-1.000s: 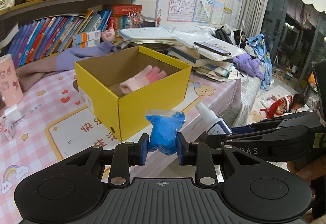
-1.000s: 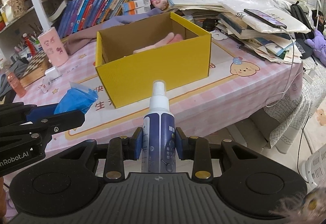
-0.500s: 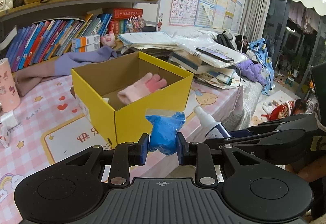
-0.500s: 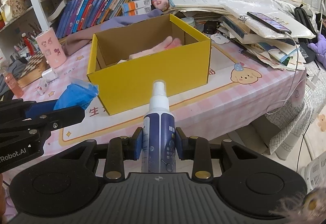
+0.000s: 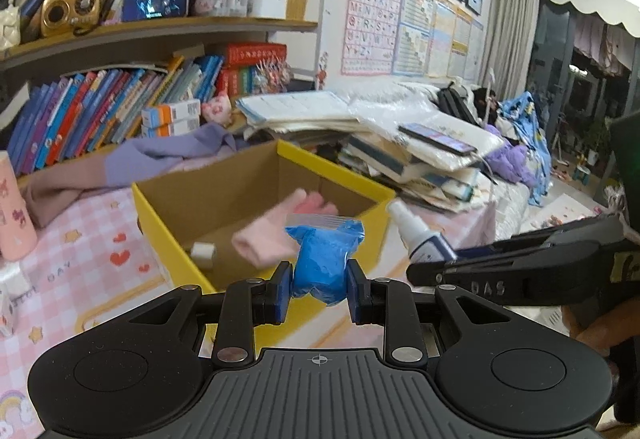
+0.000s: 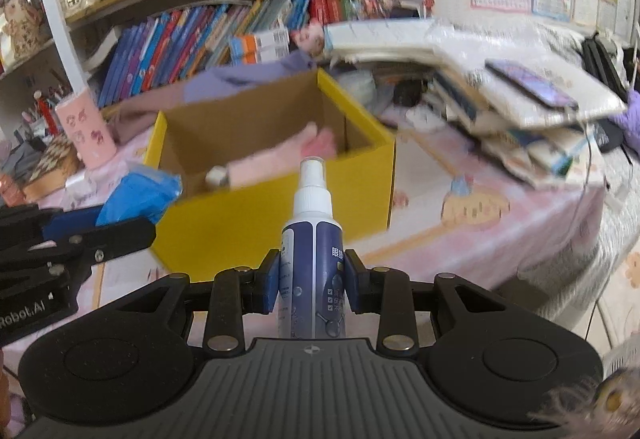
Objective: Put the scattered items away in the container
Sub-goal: 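Carry the blue bag in the left tool while the right tool carries the spray bottle toward the box, then lower the blue bag into the yellow box while the right tool lowers the spray bottle inside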
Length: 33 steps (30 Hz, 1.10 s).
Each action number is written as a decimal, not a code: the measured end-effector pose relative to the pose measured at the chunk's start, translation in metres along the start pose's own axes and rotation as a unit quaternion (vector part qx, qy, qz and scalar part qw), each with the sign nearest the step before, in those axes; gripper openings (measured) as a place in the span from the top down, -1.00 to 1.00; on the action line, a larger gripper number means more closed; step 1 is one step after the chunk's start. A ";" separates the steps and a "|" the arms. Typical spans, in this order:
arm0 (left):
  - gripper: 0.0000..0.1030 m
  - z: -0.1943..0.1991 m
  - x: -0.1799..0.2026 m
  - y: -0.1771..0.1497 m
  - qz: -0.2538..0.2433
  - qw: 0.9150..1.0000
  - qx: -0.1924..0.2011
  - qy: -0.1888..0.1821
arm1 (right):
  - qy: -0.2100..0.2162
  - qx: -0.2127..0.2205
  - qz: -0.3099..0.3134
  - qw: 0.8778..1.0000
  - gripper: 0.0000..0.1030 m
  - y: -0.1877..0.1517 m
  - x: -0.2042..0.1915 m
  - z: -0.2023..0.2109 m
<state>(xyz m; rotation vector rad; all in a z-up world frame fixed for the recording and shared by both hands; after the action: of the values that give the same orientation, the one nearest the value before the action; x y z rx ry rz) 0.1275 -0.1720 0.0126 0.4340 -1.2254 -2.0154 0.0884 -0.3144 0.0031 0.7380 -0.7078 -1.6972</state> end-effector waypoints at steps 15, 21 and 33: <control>0.49 -0.041 -0.020 0.043 0.023 0.993 0.036 0.114 | 0.074 0.058 0.064 0.994 0.41 0.087 0.006 -0.058; 0.49 -0.073 -0.027 0.042 0.022 0.991 -0.005 0.133 | 0.100 0.031 0.082 0.991 0.41 0.096 0.003 -0.095; 0.48 -0.120 -0.030 0.015 0.006 0.984 -0.111 0.140 | 0.128 -0.078 0.097 0.984 0.41 0.069 0.001 -0.154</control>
<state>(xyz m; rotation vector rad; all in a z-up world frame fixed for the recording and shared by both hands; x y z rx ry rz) 0.2268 -0.2291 -0.0353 0.5743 -0.8223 -1.9739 0.2487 -0.3436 -0.0405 0.7361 -0.4459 -1.4300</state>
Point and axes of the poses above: each gripper's, at about its wrist camera, not at the fingertips, and z roughly against the way its jaws point, x to its right, y to its top, the point moved 5 cm from there along -z, roughly the way its jaws point, and after that the axes turned 1 degree about x, right-handed, at the moved point
